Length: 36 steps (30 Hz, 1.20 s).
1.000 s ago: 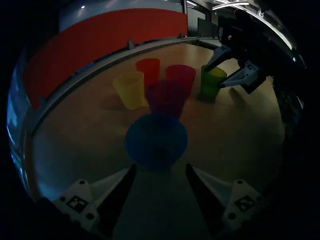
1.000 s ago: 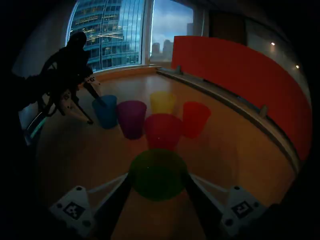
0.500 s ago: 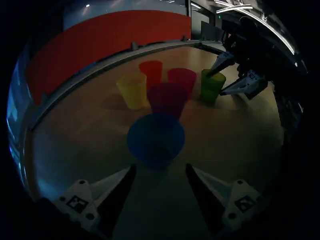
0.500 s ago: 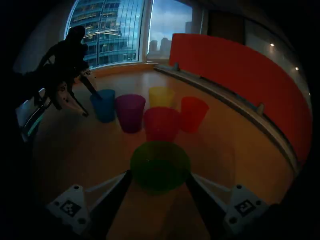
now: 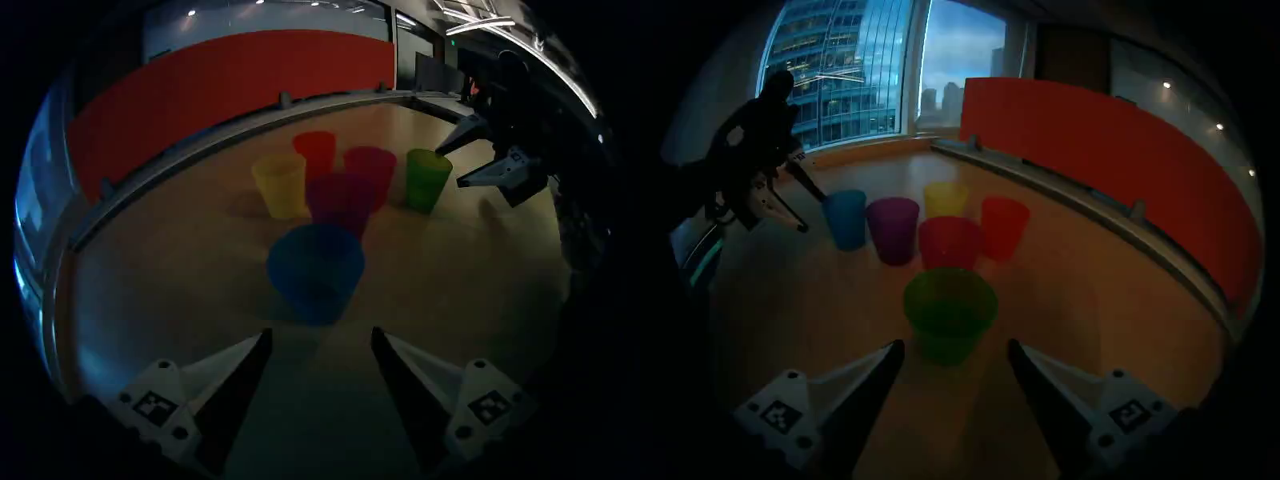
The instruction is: Pour water
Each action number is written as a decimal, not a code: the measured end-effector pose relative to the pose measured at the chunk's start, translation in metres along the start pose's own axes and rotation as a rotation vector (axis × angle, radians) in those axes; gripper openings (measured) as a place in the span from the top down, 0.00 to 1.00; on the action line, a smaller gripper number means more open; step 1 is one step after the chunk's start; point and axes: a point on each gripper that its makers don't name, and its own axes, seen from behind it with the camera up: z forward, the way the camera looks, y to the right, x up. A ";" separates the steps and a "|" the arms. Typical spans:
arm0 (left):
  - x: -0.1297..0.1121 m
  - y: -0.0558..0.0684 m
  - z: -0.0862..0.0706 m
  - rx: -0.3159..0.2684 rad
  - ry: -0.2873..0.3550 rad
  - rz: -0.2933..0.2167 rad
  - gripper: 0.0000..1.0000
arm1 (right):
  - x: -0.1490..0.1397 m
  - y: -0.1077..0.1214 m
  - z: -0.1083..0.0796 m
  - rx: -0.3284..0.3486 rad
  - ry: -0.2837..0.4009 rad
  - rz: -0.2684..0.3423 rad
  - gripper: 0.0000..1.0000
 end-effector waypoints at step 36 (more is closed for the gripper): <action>0.063 -0.037 -0.058 0.349 0.399 -0.213 0.09 | 0.028 0.075 -0.074 -0.420 0.195 0.246 0.00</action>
